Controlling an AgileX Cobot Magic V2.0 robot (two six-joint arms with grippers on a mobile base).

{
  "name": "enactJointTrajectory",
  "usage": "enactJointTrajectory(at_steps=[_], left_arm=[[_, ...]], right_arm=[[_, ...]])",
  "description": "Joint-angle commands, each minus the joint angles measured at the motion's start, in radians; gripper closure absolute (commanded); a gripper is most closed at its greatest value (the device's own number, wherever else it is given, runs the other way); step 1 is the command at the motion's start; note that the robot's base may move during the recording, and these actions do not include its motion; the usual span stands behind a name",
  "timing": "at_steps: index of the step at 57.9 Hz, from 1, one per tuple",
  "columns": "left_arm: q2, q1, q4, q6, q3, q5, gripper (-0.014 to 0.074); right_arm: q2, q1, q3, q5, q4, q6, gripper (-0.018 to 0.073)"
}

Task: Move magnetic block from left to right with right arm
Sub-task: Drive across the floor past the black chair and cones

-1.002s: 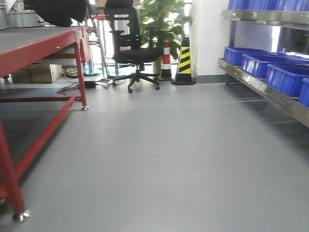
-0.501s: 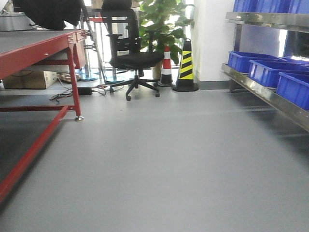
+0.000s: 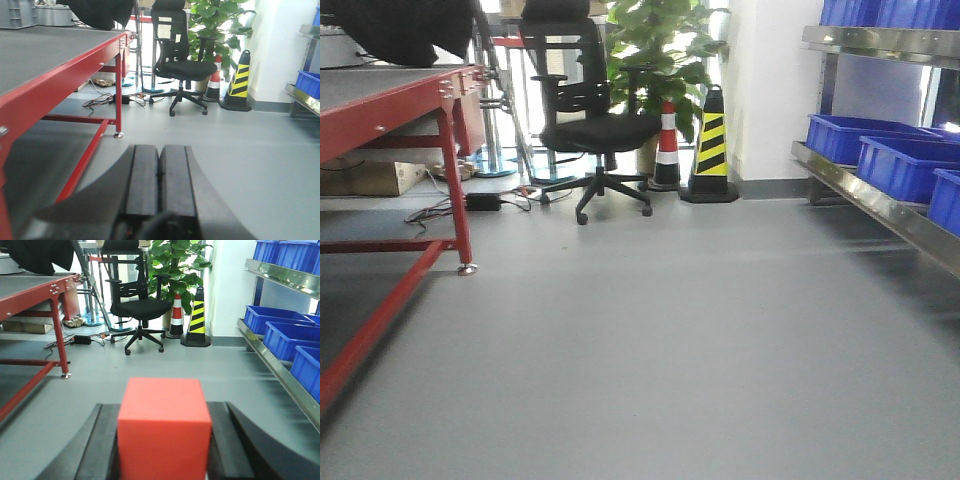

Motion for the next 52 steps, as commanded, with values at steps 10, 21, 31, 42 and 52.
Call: enactJointTrajectory(at_steps=[10, 21, 31, 42, 52], left_arm=[[-0.012, 0.002, -0.003, -0.007, 0.008, -0.081, 0.0722], [-0.012, 0.002, -0.003, -0.007, 0.008, -0.081, 0.0722], [-0.012, 0.002, -0.003, -0.007, 0.008, -0.081, 0.0722], [-0.012, 0.002, -0.003, -0.007, 0.008, -0.081, 0.0722], [-0.012, 0.002, -0.003, -0.007, 0.008, -0.081, 0.0722]], right_arm=[[0.011, -0.004, -0.028, -0.087, 0.001, -0.005, 0.0230], [0.011, -0.004, -0.028, -0.087, 0.001, -0.005, 0.0230], [0.011, -0.004, -0.028, -0.087, 0.001, -0.005, 0.0230], [0.011, -0.004, -0.028, -0.087, 0.001, -0.005, 0.0230], [0.011, -0.004, -0.028, -0.087, 0.001, -0.005, 0.0230]])
